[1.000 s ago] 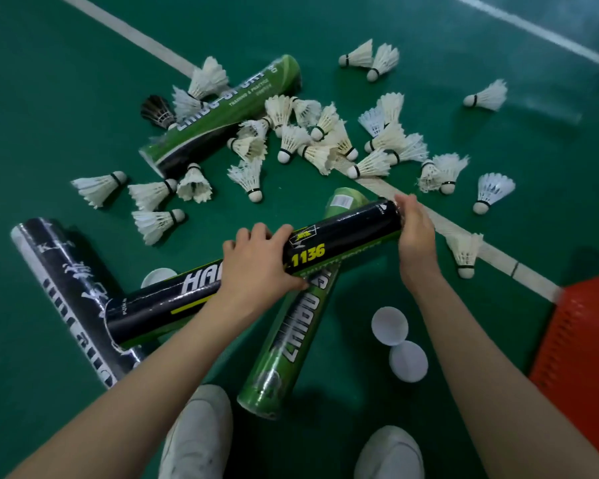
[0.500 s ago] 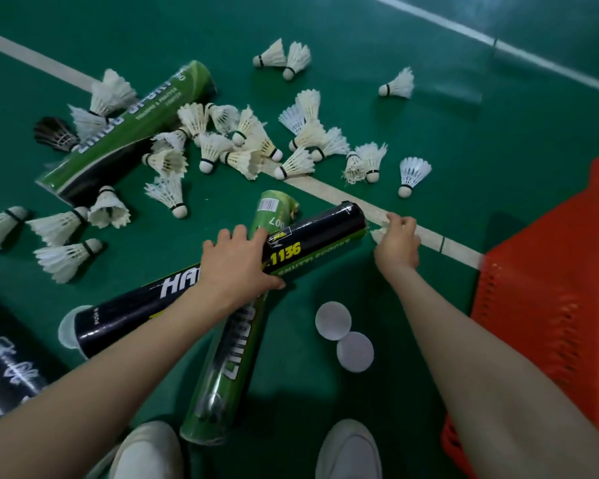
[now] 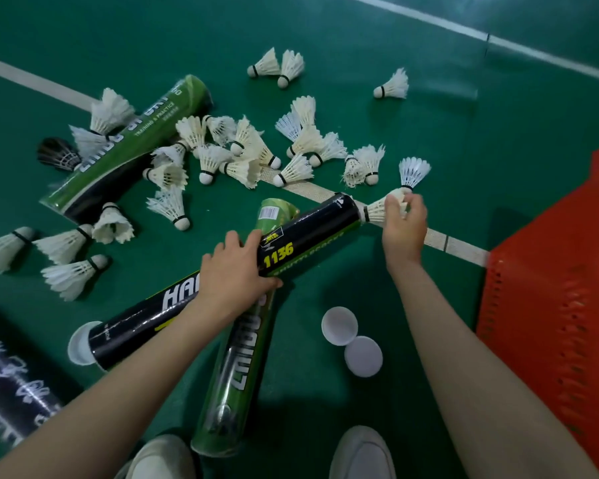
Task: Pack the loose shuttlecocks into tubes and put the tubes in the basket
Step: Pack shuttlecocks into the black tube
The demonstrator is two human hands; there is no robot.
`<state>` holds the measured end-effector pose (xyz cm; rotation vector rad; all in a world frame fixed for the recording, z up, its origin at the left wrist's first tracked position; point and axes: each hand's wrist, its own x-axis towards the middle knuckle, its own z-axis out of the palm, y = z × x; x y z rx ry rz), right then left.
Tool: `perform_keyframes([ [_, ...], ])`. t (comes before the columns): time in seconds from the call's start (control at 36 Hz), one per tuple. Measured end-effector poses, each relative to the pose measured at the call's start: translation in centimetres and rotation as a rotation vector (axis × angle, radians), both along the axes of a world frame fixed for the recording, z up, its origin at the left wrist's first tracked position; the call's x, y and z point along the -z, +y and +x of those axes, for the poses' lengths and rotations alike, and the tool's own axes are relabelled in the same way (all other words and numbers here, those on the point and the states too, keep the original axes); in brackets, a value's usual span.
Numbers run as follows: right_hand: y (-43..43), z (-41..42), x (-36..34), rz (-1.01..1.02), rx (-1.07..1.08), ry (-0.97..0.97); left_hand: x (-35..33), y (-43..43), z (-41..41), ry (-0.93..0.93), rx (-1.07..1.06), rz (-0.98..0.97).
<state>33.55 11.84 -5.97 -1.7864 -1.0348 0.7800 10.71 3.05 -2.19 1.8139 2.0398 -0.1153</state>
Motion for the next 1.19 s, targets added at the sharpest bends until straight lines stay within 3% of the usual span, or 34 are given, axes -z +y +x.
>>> perform_keyframes([
  [0.17,-0.8,-1.9,-2.5,-0.039,-0.182,0.315,-0.6,-0.6,-1.7,-0.028,0.007,0.073],
  [0.58,-2.6,-7.0,-5.1,-0.113,-0.627,0.225,-0.7,-1.9,-4.8,-0.087,-0.055,0.156],
  [0.81,-3.7,-8.9,-3.9,-0.197,-0.513,0.287,-0.6,-2.5,-6.2,-0.011,-0.040,0.148],
  [1.0,-2.4,-9.3,-6.3,-0.184,-0.503,0.142,-3.2,-2.7,-6.3,0.026,0.025,0.132],
  [1.19,2.0,-10.5,-8.9,-0.322,-0.476,0.149,-6.2,0.8,-6.8,-0.012,0.052,-0.040],
])
